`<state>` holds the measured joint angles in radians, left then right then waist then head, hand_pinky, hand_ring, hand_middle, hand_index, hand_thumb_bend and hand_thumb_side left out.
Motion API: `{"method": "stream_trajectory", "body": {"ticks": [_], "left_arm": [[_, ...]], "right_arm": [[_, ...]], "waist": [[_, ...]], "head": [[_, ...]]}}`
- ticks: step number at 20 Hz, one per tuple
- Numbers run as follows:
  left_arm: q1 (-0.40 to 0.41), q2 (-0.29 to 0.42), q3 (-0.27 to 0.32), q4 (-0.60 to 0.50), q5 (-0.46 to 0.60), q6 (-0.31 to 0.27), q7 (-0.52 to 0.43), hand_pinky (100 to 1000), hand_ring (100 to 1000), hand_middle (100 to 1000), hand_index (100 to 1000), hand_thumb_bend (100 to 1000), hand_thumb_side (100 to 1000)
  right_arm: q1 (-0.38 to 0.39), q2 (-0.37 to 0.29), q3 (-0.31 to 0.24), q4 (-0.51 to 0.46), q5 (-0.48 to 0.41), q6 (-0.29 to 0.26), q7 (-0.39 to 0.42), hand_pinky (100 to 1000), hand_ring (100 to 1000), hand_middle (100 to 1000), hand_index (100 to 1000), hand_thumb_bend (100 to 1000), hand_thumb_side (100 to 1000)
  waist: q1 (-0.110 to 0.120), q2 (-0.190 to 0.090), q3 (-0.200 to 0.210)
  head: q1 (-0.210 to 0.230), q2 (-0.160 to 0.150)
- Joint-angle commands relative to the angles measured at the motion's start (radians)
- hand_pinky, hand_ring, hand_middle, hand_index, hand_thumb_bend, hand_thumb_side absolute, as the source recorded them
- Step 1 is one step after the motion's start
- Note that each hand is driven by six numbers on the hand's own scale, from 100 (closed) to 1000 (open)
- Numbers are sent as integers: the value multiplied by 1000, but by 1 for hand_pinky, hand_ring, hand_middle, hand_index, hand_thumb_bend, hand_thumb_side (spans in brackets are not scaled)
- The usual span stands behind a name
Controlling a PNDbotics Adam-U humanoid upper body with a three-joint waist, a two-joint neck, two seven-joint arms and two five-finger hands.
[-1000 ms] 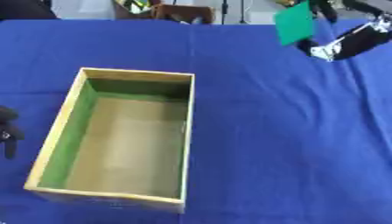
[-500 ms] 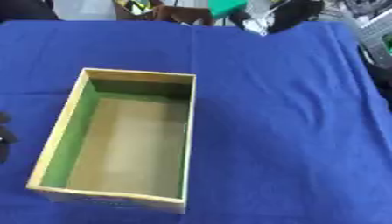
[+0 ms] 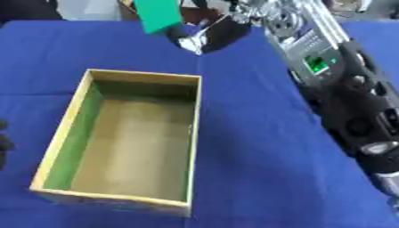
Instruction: Pick up objects on the table and place them in the box.
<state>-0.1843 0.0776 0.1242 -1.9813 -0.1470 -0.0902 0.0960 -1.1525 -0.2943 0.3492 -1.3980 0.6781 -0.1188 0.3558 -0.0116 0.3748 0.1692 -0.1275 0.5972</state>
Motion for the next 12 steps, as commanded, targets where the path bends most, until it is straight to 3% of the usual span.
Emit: {"method": "stream_trajectory", "body": {"ticks": [1,12], "left_arm": [[-8,4,-8,-19,6,-2,-8,100,338,475,493,100,914],[-15,3,-11,-19,8,0,-12,100,338,475,492,100,916]], "right_arm": [[-5,47,14,39,35,-11,-6,724,652,219,151,100,206],[29,91,84,132,166,-124,27,725,674,243,166,100,208]], "waist": [[6,-19,6],[-4,-16,18]], "head": [[-12,-6],[-24,-7]]}}
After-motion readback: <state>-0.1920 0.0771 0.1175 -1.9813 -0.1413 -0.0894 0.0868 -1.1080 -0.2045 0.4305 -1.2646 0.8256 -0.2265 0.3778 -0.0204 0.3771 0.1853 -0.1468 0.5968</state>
